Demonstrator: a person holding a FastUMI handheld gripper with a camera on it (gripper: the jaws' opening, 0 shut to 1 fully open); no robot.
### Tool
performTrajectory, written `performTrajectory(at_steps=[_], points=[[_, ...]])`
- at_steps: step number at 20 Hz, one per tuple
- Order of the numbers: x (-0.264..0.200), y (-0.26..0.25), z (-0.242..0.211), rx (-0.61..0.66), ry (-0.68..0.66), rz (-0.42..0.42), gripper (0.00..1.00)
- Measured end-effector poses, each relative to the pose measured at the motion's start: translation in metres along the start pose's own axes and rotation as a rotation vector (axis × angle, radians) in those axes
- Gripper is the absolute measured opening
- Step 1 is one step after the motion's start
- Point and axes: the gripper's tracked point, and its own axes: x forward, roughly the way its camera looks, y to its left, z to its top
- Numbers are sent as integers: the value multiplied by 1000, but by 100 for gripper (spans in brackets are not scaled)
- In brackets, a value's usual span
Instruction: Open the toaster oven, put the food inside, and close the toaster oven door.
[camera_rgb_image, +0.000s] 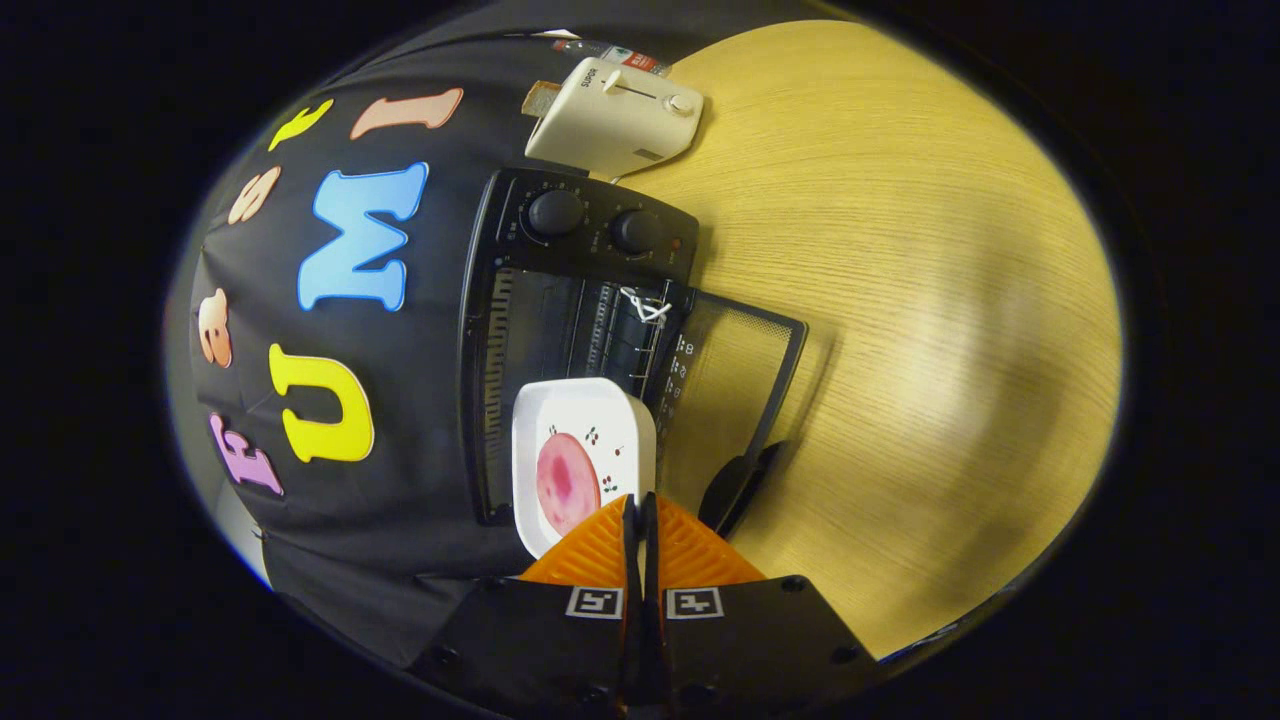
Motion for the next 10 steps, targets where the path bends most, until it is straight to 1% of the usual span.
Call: performTrajectory(at_steps=[6,10], points=[[36,20,1,118,-89,27,2],[56,28,0,144,-119,20,2]])
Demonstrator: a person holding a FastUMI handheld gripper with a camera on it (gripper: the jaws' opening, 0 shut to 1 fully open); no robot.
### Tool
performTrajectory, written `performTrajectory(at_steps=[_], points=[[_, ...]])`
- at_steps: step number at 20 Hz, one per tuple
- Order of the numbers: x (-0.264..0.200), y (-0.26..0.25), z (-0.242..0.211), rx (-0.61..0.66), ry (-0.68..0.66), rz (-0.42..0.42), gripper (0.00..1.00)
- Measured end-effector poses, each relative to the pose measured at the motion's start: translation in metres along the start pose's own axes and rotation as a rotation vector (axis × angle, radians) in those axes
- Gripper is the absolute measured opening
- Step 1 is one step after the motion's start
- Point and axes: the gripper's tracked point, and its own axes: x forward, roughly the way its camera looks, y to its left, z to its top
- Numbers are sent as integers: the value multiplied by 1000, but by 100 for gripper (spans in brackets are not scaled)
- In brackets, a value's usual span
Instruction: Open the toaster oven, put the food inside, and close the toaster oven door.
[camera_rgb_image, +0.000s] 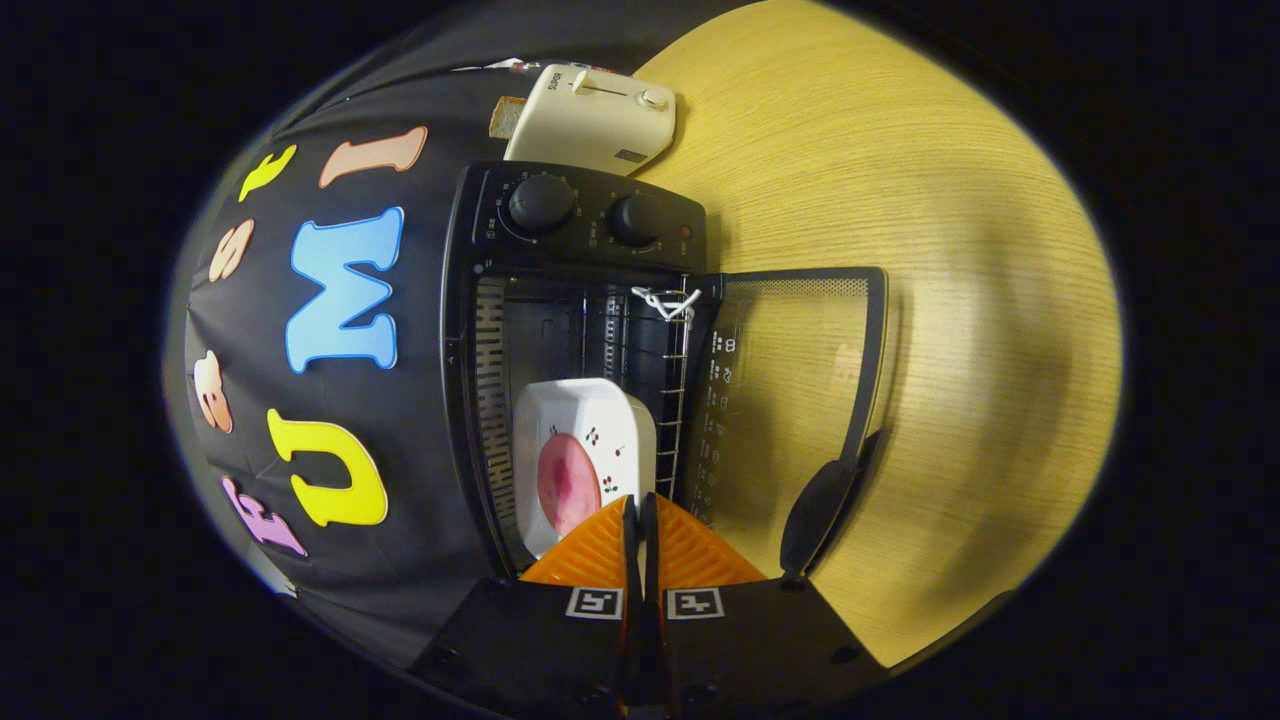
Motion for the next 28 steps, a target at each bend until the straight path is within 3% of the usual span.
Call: performTrajectory(at_steps=[11,15,18,25,28], points=[[48,11,11,84,-102,-32,2],[58,10,19,54,-144,-55,4],[58,21,15,62,-132,-7,7],[36,28,-11,-65,-52,37,93],[15,24,-23,-219,-4,40,96]])
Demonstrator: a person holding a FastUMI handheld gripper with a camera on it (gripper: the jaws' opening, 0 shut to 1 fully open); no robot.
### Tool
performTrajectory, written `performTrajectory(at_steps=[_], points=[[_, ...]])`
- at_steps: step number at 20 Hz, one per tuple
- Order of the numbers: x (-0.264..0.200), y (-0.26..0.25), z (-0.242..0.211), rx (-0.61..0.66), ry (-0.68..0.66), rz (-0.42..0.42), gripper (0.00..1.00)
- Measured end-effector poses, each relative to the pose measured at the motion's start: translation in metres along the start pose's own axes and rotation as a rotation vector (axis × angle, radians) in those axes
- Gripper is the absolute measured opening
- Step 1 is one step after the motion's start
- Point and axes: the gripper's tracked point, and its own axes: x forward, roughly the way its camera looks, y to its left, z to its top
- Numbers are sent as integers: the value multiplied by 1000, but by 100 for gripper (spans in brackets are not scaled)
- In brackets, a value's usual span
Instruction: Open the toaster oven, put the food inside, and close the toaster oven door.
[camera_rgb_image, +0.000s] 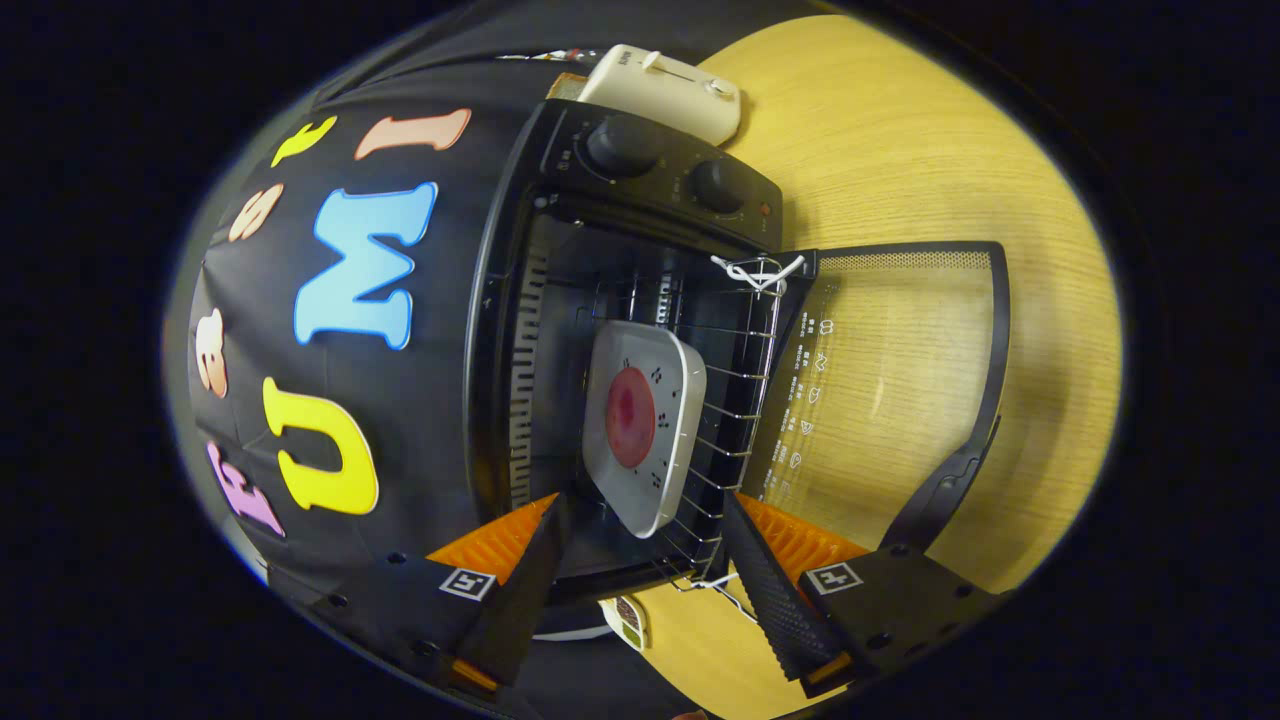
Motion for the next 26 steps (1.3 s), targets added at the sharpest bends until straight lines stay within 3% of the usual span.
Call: performTrajectory(at_steps=[6,13,19,26], points=[[-49,1,-12,-359,61,53,96],[-88,-51,-18,-760,105,-11,97],[-105,-87,-18,-980,145,-68,99],[-97,-125,-10,-1108,171,-191,99]])
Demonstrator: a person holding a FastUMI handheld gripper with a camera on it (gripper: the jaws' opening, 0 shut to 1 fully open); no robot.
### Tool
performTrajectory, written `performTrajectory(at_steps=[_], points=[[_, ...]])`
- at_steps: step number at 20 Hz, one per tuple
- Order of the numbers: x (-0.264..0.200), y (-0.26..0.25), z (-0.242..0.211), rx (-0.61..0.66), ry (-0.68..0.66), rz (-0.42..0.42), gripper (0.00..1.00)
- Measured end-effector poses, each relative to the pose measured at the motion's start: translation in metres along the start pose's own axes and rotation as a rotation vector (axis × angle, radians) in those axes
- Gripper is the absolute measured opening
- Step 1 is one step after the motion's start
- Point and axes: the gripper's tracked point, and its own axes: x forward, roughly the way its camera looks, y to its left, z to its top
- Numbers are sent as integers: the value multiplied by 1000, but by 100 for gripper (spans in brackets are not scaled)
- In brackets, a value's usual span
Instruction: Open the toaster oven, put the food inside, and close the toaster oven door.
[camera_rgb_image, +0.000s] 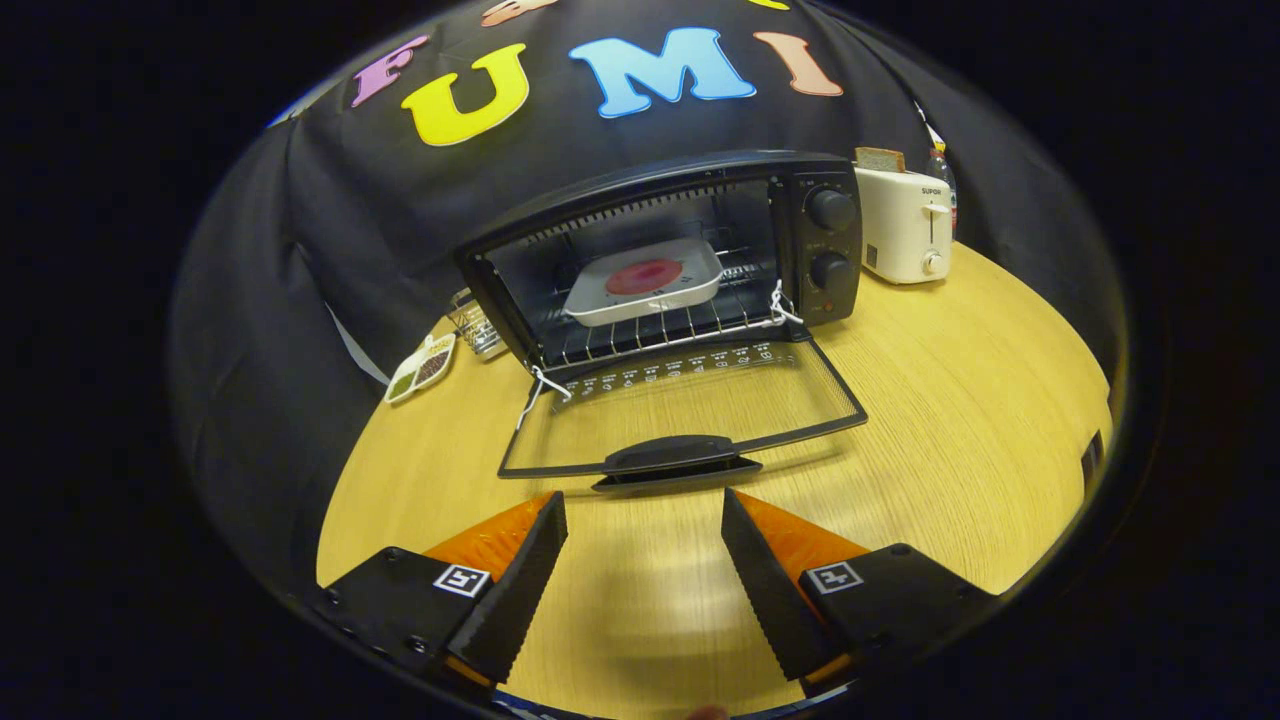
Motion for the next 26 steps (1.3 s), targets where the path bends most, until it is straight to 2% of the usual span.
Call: performTrajectory(at_steps=[4,10,15,17,26], points=[[18,-11,-14,-54,59,-63,99],[37,-5,-25,-67,98,-117,99],[51,-9,-10,-91,69,-141,99],[52,-7,-10,-136,68,-145,98],[28,2,10,-93,14,-91,98]])
